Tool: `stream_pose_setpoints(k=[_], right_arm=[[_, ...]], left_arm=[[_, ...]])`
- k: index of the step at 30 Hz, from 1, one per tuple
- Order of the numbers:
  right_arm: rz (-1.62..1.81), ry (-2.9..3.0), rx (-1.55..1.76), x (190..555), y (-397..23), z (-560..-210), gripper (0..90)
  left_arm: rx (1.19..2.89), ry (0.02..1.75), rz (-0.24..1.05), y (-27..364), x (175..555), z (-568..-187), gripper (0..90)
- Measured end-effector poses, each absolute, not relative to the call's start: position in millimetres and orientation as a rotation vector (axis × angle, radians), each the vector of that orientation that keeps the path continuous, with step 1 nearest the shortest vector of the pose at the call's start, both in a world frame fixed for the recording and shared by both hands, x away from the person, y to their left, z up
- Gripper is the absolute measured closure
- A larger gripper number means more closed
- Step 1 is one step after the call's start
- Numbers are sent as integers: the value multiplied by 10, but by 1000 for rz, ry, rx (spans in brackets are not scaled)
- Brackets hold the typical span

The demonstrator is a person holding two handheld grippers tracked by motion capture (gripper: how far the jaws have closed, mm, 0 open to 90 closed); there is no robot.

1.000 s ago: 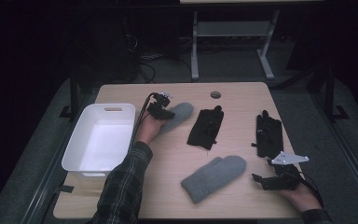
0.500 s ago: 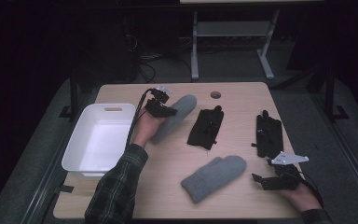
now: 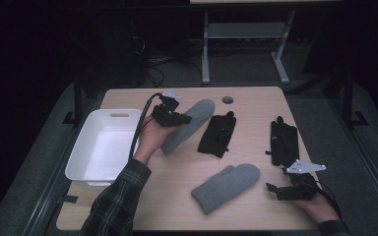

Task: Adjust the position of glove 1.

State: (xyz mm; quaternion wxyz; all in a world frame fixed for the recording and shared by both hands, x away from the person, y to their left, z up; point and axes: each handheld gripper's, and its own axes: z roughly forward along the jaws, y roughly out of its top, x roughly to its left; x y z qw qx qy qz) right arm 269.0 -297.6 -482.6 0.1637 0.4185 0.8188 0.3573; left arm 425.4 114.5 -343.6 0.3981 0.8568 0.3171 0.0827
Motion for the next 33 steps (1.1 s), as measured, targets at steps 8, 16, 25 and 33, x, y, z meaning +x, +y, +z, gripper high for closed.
stream_pose_setpoints(k=[8,16,25,33], right_arm=[[1020,2334,1197,2688,-2974,-4825,126],[1021,2332,1200,2690,-2972,-4826,126],[1021,2332,1198,2693,-2973,-4826,126],[1020,2333,1196,2693,-2974,-4827,126]], left_arm=[[2191,727,167,1043,3980,-3384,853],[2235,667,125,890,3741,-3391,854],[2268,585,76,636,3470,-3372,855],[2321,542,11,390,3316,-3464,855]])
